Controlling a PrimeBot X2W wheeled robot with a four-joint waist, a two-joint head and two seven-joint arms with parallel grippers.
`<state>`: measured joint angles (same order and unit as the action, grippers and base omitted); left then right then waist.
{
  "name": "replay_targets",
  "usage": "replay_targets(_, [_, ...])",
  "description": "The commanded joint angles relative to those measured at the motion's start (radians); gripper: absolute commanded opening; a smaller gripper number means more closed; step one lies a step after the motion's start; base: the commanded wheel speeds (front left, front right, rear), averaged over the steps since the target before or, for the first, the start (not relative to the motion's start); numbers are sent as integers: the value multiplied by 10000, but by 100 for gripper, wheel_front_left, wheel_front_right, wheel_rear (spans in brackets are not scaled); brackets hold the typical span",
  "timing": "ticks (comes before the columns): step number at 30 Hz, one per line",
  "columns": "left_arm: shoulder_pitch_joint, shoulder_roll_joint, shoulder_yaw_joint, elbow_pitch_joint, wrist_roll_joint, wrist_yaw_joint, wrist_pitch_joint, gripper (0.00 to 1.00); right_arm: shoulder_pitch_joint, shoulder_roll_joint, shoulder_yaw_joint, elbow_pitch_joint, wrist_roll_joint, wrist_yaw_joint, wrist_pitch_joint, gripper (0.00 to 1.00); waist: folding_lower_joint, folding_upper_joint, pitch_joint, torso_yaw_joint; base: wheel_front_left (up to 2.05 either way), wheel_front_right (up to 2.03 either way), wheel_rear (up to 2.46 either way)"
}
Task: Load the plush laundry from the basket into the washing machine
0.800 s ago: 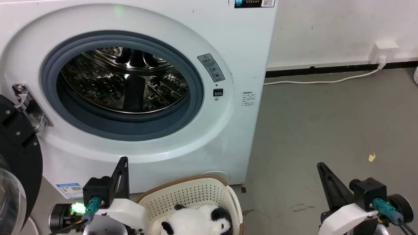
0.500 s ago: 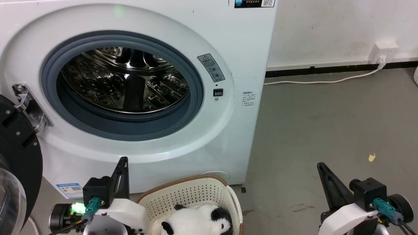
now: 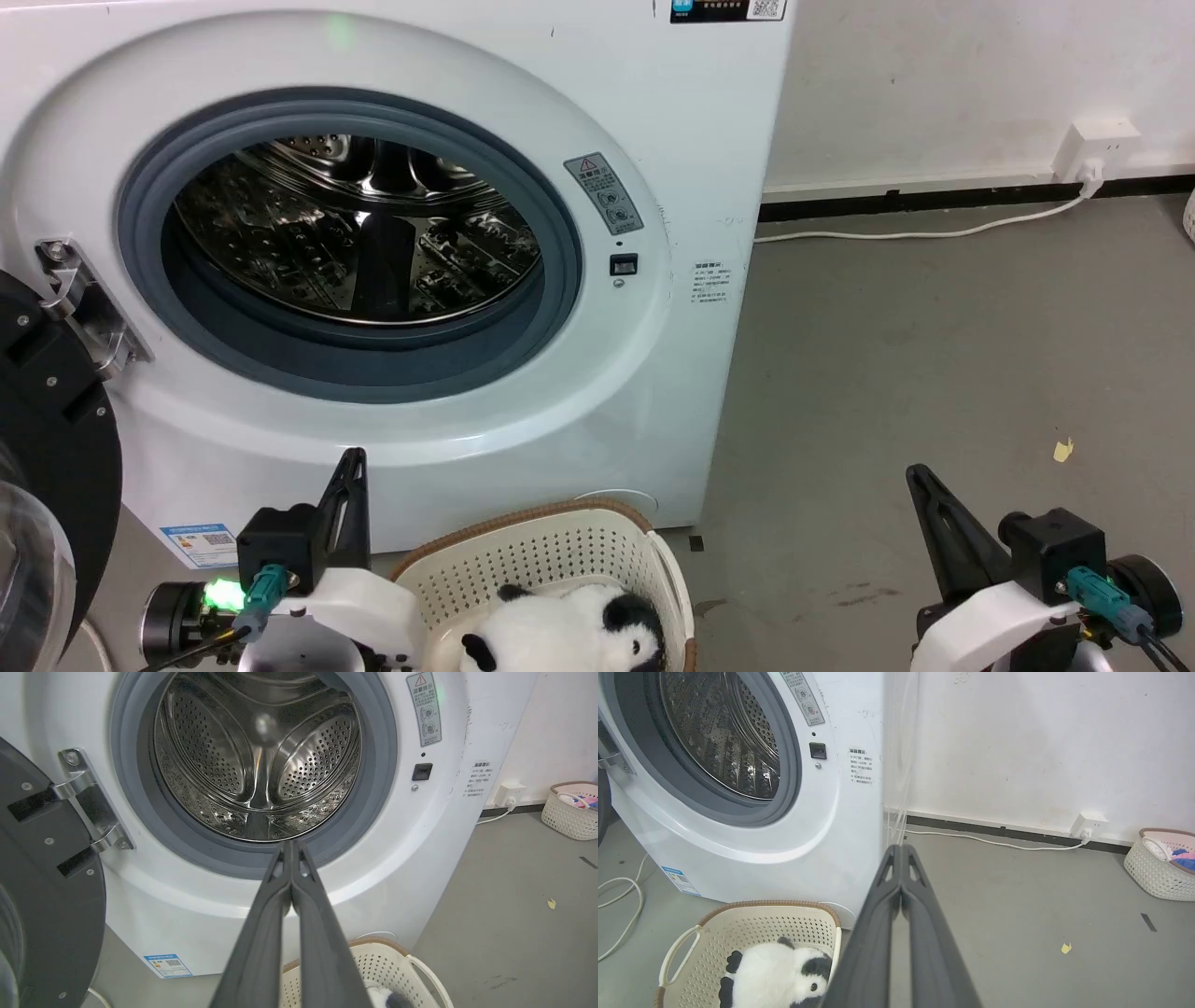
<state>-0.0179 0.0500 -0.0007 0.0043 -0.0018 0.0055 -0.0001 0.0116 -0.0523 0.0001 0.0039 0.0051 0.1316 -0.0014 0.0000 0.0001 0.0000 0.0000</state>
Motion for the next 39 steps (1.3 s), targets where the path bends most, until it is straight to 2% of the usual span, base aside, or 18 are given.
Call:
replay_targets(1, [179,3,7,-43,18,-55,1,0,-116,20,-1,-39,-51,-9,14,0,0,-1,0,0,0,0,0])
replay_targets(39, [179,3,7,-43,18,-55,1,0,-116,20,-1,-39,-51,-9,14,0,0,-1,0,0,0,0,0])
